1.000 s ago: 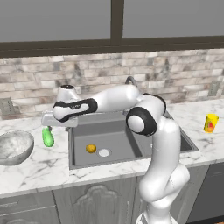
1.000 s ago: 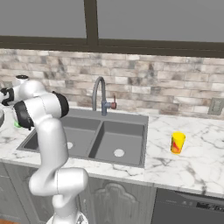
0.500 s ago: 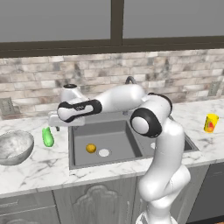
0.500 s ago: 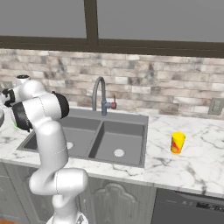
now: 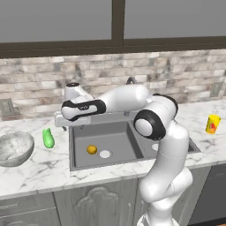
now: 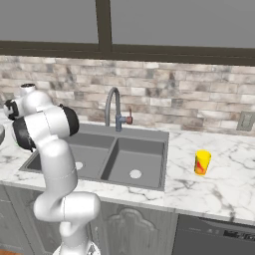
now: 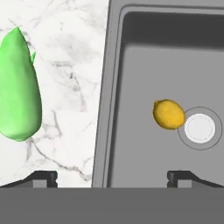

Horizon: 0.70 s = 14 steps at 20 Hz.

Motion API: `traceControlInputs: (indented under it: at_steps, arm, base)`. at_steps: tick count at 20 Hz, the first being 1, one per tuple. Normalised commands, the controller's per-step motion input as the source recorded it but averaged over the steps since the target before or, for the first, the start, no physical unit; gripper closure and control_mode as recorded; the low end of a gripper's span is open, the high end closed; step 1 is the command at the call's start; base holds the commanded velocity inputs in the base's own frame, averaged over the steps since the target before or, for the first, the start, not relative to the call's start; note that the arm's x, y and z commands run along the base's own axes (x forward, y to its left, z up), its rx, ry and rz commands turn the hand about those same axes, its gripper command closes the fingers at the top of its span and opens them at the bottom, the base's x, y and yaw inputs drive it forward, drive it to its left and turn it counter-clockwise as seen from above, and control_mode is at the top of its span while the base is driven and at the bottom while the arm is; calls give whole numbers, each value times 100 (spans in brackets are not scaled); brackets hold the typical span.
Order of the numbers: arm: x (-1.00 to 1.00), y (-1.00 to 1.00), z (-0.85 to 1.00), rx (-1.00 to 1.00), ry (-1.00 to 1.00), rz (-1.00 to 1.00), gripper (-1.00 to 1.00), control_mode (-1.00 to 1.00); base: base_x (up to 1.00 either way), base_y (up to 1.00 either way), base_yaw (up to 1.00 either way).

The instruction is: Remove the lemon and corn from the sink. Then move the bowl and cup from the counter to the sink for washing.

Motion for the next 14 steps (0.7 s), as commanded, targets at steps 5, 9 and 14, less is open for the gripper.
traceControlInputs:
  at_steps: [5,9,14]
  arm:
    - [0,-30,0,-3,0,0,-100,-100]
    - [0,-31,0,-2,0,0,-100,-100]
    - [0,-30,0,-3,0,0,-100,-100]
  base:
    - [0,0,0]
    - [0,0,0]
    - [0,0,0]
